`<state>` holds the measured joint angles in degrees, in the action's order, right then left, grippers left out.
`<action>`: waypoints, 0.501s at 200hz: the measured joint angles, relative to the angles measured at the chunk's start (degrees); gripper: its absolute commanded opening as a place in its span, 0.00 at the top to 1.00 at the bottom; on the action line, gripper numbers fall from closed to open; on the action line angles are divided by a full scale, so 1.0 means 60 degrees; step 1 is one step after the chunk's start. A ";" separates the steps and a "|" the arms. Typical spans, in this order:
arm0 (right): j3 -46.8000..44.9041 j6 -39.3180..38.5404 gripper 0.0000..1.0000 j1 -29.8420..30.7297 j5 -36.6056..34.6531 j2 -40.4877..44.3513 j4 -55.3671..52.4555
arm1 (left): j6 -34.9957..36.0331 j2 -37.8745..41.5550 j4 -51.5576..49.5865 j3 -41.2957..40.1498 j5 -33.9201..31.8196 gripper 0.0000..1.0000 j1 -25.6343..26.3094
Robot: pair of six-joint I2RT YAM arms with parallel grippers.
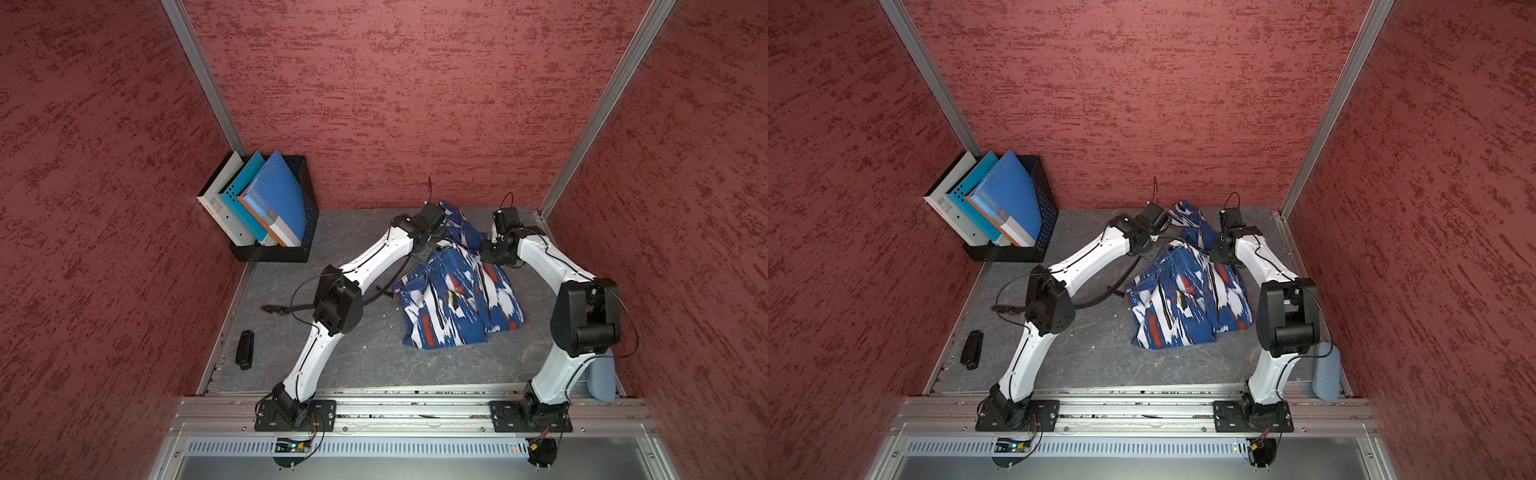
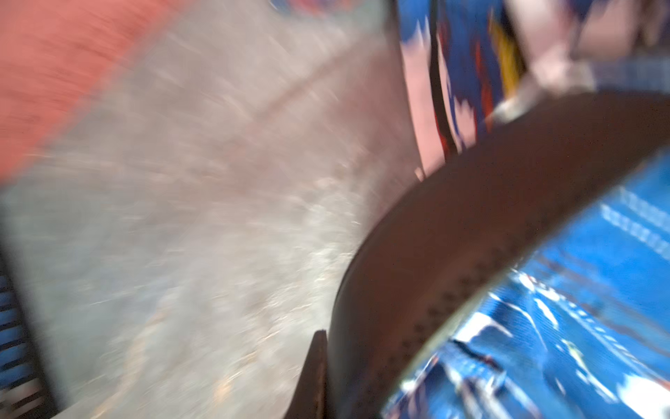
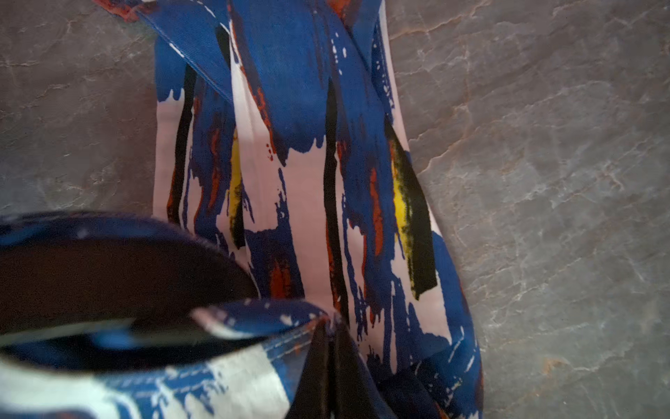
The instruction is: Remove the belt from the trousers
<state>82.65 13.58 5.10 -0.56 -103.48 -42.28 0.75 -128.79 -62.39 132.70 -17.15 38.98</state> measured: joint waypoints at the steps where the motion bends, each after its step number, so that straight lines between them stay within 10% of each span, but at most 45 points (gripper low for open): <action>1: 0.0000 0.0000 1.00 0.0000 0.0011 0.0000 0.0004 | 0.0000 0.0040 -0.0011 0.0015 -0.0004 1.00 -0.0015; 100: 0.0579 0.0018 1.00 0.0018 0.0215 -0.0452 -0.0157 | -0.1257 0.6043 -0.0601 0.0415 0.0127 1.00 -0.4867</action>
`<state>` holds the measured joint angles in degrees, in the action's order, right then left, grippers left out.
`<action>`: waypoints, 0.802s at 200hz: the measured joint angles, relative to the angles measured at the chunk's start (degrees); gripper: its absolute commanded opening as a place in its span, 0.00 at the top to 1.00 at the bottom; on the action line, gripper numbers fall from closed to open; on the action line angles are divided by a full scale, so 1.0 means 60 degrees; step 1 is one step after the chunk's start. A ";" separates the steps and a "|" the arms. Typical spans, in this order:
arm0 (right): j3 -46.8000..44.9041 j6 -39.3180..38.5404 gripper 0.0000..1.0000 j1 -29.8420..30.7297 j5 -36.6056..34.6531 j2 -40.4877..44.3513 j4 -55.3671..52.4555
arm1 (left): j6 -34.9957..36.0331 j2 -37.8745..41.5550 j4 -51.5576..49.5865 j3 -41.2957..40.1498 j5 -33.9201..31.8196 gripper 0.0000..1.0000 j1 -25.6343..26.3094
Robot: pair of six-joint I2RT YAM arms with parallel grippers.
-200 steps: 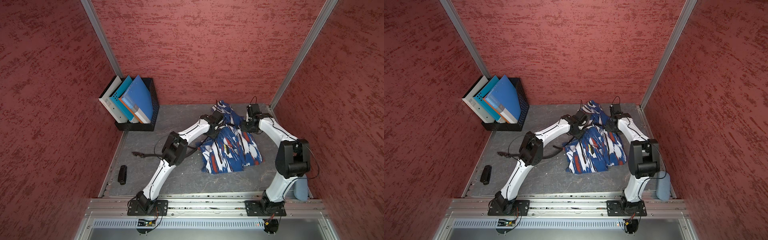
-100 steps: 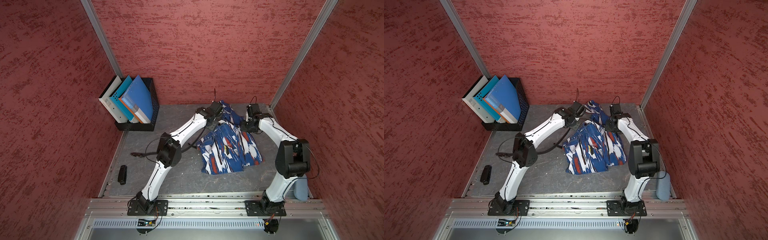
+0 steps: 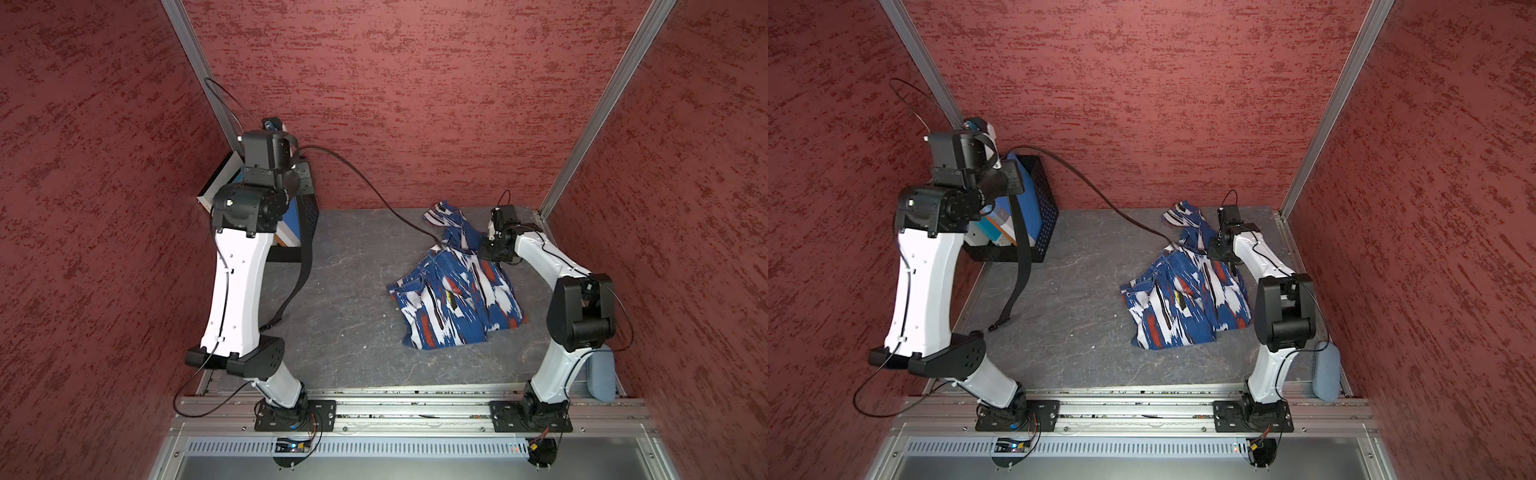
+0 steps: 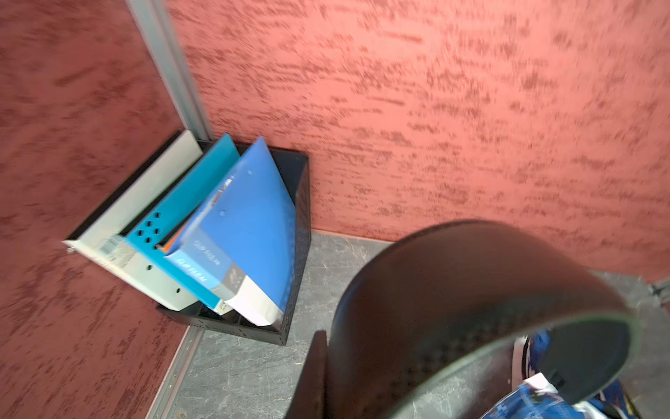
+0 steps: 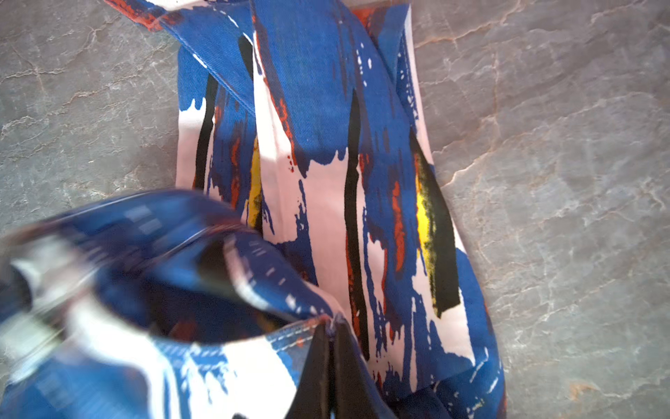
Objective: Remove the belt from the trousers
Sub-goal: Remove the belt from the trousers, then place the belt at the center of the board.
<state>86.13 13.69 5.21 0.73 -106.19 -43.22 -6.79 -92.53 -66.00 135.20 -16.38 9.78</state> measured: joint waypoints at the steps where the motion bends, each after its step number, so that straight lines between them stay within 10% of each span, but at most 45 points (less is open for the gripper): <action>1: 0.0007 0.0000 1.00 0.0000 0.0000 0.0000 -0.0004 | -0.0011 0.0015 0.0000 -0.0004 0.0004 1.00 -0.0015; 70: 0.0284 -0.0004 1.00 -0.0015 -0.0011 -0.0120 -0.0219 | -0.0084 0.0222 0.0146 -0.0517 -0.0193 1.00 -0.0488; 160: 0.0313 0.0000 1.00 -0.0018 -0.0007 -0.0127 -0.0251 | -0.0419 -0.0998 0.2568 -0.5217 0.0525 1.00 0.0102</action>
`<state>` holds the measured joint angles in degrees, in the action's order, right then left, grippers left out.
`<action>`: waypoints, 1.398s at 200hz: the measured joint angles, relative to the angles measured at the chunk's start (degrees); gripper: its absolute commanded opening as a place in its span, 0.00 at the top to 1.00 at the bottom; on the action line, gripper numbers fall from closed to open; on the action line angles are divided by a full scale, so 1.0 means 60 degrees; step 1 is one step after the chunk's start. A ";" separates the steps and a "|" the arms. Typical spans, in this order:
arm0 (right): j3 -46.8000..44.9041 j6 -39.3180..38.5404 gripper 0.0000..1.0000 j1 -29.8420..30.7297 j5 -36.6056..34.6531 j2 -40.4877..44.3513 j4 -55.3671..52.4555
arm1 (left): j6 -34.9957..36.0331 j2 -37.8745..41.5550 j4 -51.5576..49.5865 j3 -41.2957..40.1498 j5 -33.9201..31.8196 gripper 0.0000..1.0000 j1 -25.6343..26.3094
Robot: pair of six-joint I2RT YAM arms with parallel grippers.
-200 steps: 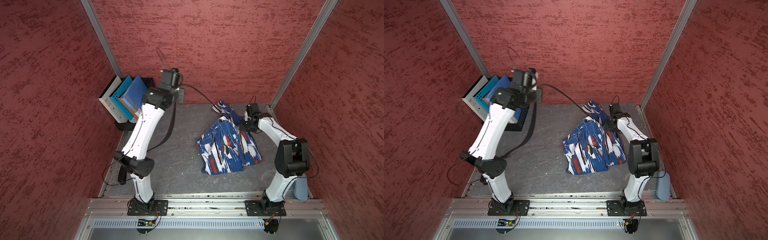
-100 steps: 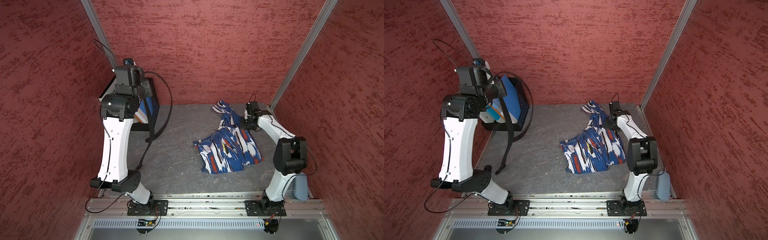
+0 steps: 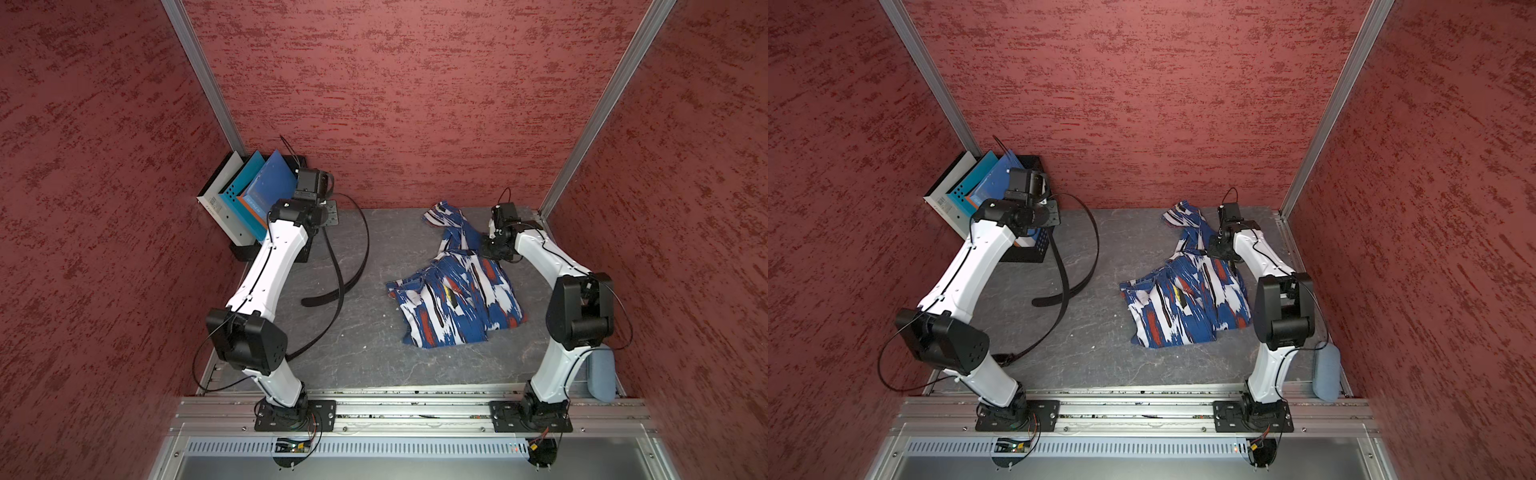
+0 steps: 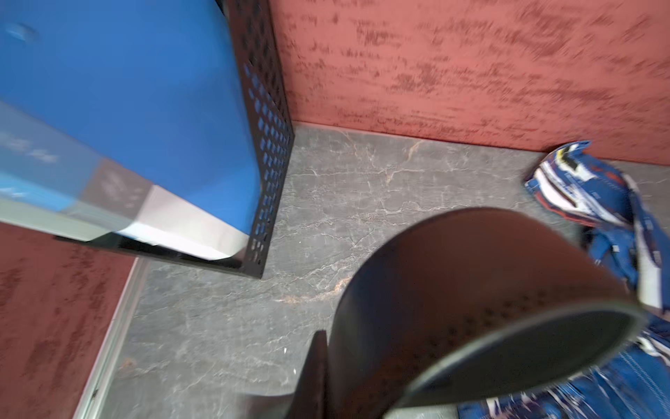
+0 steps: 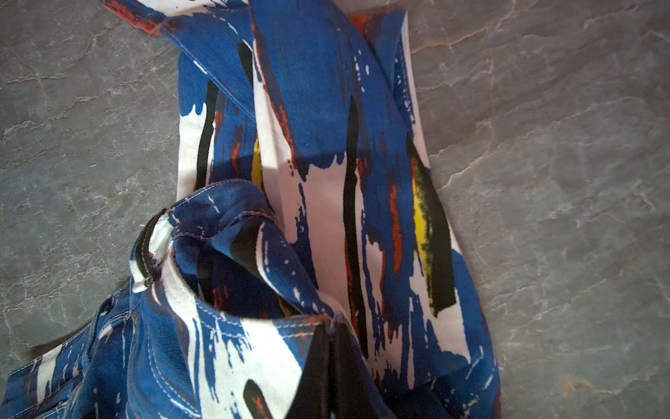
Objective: Remove the belt from the trousers
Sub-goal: Place the belt at the center of the board.
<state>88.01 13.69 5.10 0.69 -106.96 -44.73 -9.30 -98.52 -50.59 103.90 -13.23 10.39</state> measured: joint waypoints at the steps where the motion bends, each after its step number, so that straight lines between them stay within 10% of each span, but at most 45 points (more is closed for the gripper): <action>1: -0.0004 0.0000 1.00 0.0000 0.0000 0.0000 0.0000 | 0.0000 -0.0029 0.0022 0.0000 0.0000 1.00 0.0000; 79: -0.0073 -0.0004 1.00 0.0000 -0.0022 0.0040 -0.0033 | 0.0404 -0.5082 0.0991 0.3552 0.0397 0.96 0.0047; 145: -0.0430 0.0004 1.00 0.0000 -0.0124 0.0576 -0.0106 | 0.0634 -0.6171 0.0871 0.4102 0.1661 0.00 0.0047; 213: -0.0401 0.0007 1.00 0.0000 -0.0178 0.0576 -0.0229 | 0.0295 -0.4932 0.1024 0.2907 0.2051 0.00 0.0084; 257: -0.0401 0.0091 0.49 0.0000 -0.0295 0.0867 -0.0506 | -0.0160 0.0871 0.2881 -0.1581 0.2164 0.00 0.0098; 270: -0.0397 0.0146 0.05 0.0000 -0.0346 0.1173 -0.0601 | -0.0244 0.2484 0.3541 -0.3224 0.2131 0.00 -0.0018; 279: -0.0390 0.0138 0.01 0.0000 -0.0361 0.1428 -0.0637 | -0.0237 0.3366 0.3996 -0.4404 0.2055 0.00 -0.0120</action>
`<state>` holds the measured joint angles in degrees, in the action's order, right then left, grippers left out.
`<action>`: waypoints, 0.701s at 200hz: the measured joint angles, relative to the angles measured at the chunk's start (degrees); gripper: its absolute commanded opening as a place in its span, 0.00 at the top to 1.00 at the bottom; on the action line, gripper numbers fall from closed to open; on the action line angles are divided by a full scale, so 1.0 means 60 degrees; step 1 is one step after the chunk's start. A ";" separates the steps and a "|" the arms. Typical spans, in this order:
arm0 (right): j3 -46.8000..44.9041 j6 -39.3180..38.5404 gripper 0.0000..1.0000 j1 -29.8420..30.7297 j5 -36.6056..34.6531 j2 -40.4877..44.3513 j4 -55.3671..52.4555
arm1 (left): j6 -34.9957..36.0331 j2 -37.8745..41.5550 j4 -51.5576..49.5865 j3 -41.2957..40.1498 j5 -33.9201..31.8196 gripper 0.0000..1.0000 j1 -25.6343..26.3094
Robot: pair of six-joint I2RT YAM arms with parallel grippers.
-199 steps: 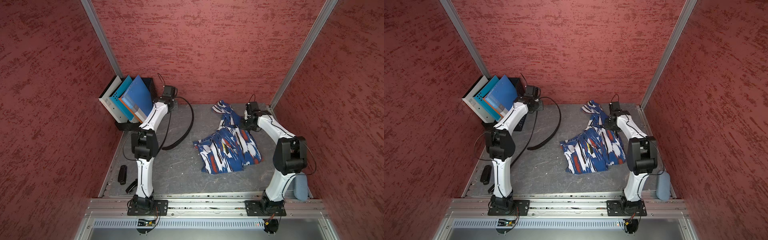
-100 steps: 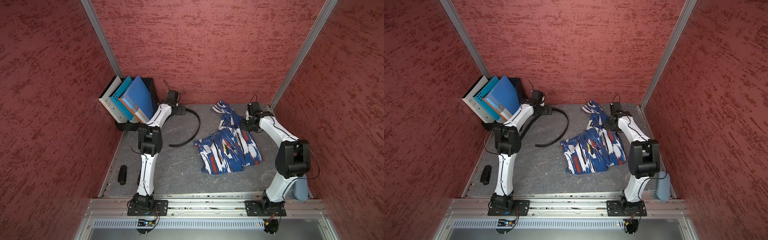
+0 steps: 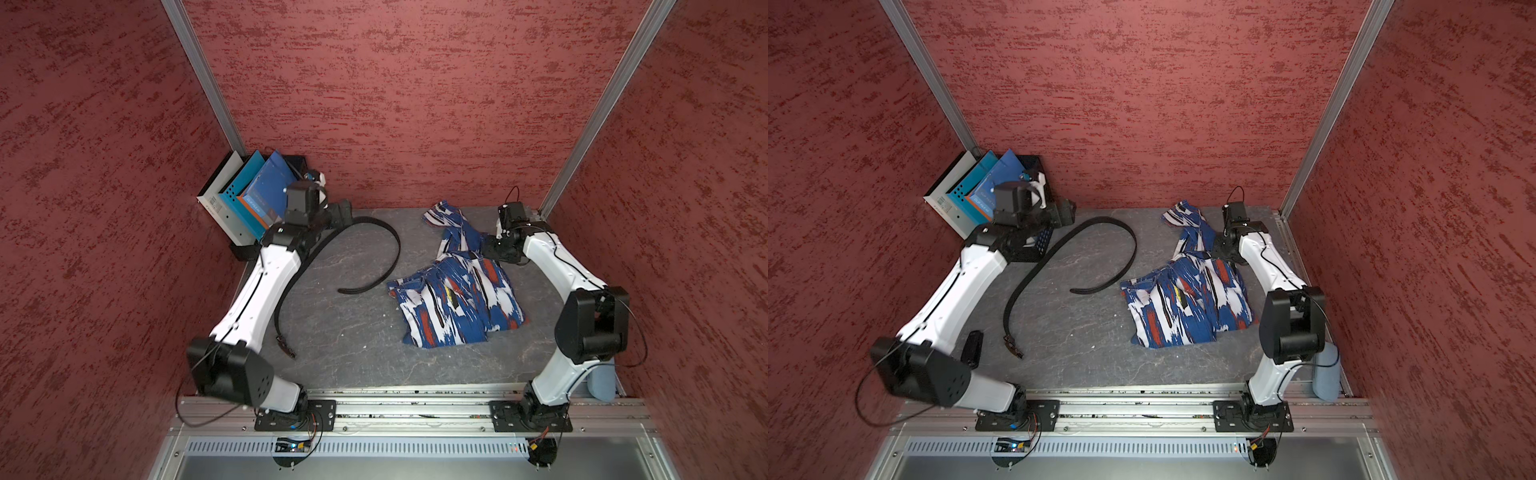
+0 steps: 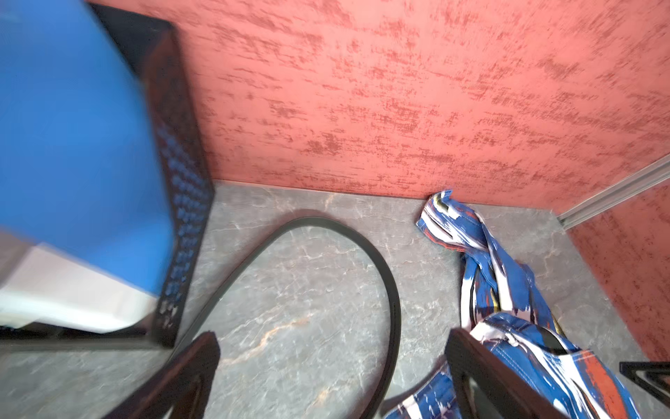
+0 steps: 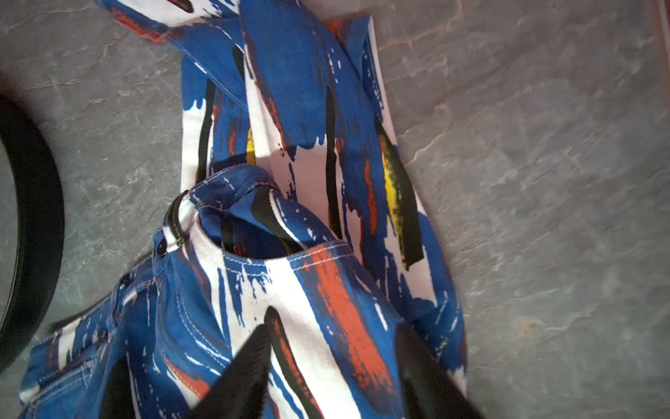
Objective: Remove the belt from the trousers
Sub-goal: Place the belt at the center of the board, then reset both arms
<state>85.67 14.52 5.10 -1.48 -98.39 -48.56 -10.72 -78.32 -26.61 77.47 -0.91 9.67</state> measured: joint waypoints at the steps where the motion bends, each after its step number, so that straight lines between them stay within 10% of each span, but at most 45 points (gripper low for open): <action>1: 0.0000 -0.0004 0.01 0.0000 -0.0004 0.0015 0.0000 | 0.0007 0.0066 0.0047 -0.0087 -0.0011 0.00 -0.0007; 40: -0.0466 -0.0612 0.01 0.0000 -0.0055 0.1333 0.0608 | 0.0743 0.2171 0.2197 -0.5206 -0.0539 0.00 -0.0273; 71: -0.4302 -0.1967 0.01 -0.0004 0.0066 0.4000 0.4000 | 0.1523 0.2998 0.4481 -0.8014 -0.0860 0.00 -0.0900; 104: -0.8703 -0.2790 0.01 -0.0011 -0.0528 0.5155 0.8914 | 0.1512 0.2044 0.7879 -0.9537 -0.0641 0.00 -0.1745; 140: -1.0160 -0.3249 0.01 -0.0058 -0.0951 0.4073 1.1661 | 0.1672 -0.0455 1.1355 -0.9817 0.0244 0.00 -0.1887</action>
<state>24.71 -4.97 4.75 -7.18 -73.95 21.41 -0.69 -81.06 41.52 18.57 0.56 -1.65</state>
